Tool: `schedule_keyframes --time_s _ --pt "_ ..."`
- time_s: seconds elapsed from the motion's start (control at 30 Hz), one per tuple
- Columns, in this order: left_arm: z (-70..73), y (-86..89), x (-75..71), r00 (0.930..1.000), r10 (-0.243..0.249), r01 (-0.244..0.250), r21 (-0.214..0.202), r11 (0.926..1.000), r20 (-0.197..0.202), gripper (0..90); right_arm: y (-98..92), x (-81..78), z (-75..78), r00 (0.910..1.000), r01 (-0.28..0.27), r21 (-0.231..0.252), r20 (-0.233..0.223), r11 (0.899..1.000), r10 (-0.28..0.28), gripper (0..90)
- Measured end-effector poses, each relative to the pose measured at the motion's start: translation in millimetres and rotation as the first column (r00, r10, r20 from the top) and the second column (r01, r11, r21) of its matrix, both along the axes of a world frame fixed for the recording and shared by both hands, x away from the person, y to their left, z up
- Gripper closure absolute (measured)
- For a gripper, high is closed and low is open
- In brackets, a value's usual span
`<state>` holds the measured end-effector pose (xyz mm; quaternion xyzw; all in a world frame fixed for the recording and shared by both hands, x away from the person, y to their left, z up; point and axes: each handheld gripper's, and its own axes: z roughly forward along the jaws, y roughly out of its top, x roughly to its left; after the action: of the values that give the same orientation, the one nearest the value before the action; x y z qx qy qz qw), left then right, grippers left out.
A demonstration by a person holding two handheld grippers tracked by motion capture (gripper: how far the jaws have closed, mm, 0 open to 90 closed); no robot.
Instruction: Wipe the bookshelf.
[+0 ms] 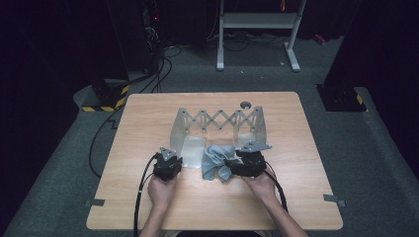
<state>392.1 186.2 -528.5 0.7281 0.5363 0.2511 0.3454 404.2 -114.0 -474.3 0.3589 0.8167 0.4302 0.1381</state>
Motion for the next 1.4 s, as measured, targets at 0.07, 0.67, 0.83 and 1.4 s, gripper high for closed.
schedule_keyframes --time_s 0.07,0.67,0.83,1.4 --pt "0.0 -0.3 0.0 1.0000 0.001 -0.001 0.000 1.0000 0.001 72.8 6.9 4.0 -1.4 0.9999 -0.013 -0.004 -0.007 1.000 0.013 36.0" --pt "0.0 -0.9 0.0 1.0000 0.003 -0.003 0.005 1.0000 0.002 69.9 36.1 29.0 -46.3 0.9958 -0.041 -0.155 -0.088 0.987 0.027 37.9" --pt "0.1 -0.4 0.1 1.0000 0.002 -0.002 0.013 0.9999 0.001 66.2 38.5 24.1 -45.7 0.9985 -0.033 -0.194 -0.048 0.980 0.024 57.0" --pt "0.0 0.7 1.8 0.9999 0.014 -0.014 0.006 0.9999 -0.005 58.0 -25.2 -2.5 -15.5 0.9970 0.077 -0.164 0.007 0.983 -0.077 79.6"
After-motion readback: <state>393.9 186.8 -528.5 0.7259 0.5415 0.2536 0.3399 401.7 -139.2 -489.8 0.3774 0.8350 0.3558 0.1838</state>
